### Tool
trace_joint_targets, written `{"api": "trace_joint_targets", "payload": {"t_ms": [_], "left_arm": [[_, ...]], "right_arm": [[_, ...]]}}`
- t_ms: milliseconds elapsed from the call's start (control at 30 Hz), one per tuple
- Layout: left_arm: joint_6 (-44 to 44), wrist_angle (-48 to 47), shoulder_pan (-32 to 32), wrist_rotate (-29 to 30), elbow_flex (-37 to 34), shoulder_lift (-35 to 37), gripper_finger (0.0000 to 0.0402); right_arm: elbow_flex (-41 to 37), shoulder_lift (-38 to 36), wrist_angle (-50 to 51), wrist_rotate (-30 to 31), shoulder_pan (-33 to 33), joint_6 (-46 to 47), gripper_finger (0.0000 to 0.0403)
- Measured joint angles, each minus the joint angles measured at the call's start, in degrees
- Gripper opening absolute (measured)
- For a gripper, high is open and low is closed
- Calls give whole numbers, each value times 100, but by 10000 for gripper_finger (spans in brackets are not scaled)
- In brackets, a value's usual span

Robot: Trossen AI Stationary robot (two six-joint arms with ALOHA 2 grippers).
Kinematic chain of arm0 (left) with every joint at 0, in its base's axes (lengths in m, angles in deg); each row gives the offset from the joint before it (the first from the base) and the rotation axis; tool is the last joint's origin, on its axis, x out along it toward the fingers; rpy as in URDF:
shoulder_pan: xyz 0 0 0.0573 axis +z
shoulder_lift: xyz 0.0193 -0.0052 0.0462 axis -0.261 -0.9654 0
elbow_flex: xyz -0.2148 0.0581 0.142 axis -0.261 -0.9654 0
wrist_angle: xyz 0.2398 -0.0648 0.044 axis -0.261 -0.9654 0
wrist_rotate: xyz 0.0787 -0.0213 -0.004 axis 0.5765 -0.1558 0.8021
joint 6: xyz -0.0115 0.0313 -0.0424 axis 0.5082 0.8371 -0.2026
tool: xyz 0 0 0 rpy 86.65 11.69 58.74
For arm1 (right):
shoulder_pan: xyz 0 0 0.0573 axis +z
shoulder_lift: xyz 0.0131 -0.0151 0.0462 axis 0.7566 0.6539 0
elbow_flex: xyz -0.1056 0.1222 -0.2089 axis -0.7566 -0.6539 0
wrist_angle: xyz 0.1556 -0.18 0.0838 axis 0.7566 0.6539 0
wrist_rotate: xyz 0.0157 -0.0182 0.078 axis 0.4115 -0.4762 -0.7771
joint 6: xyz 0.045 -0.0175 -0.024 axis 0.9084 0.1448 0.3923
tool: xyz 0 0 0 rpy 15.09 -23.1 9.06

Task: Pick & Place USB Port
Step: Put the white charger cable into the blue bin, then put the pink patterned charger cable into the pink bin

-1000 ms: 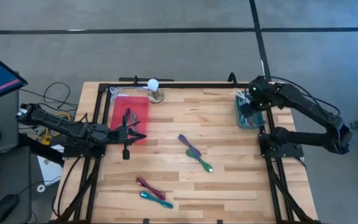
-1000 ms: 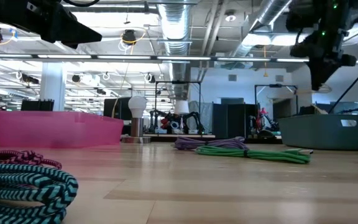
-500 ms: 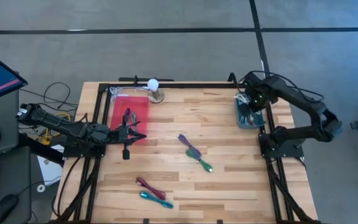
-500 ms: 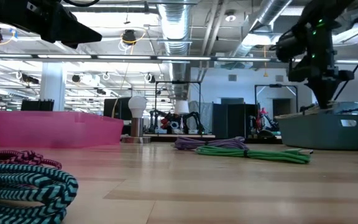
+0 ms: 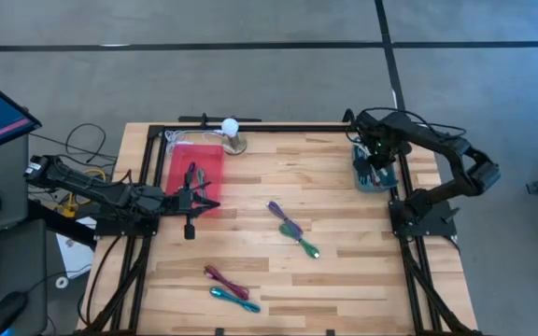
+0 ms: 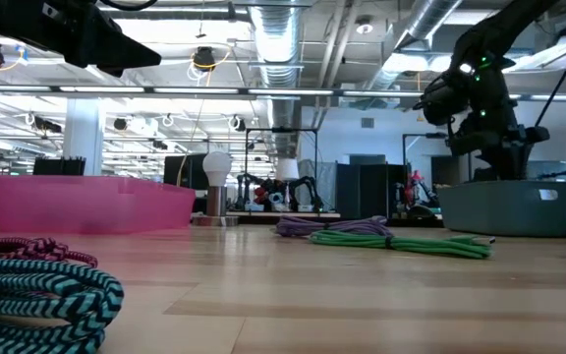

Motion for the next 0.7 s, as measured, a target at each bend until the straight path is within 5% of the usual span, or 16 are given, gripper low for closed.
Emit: {"api": "trace_joint_targets", "payload": {"t_ms": [333,700], "left_arm": [[0,0,0,2,0,1,11],[0,0,0,2,0,0,11]], "right_arm": [[0,-670,116,-169,187,13,98],[824,-2149,-266,-1595,954,13,102]]}}
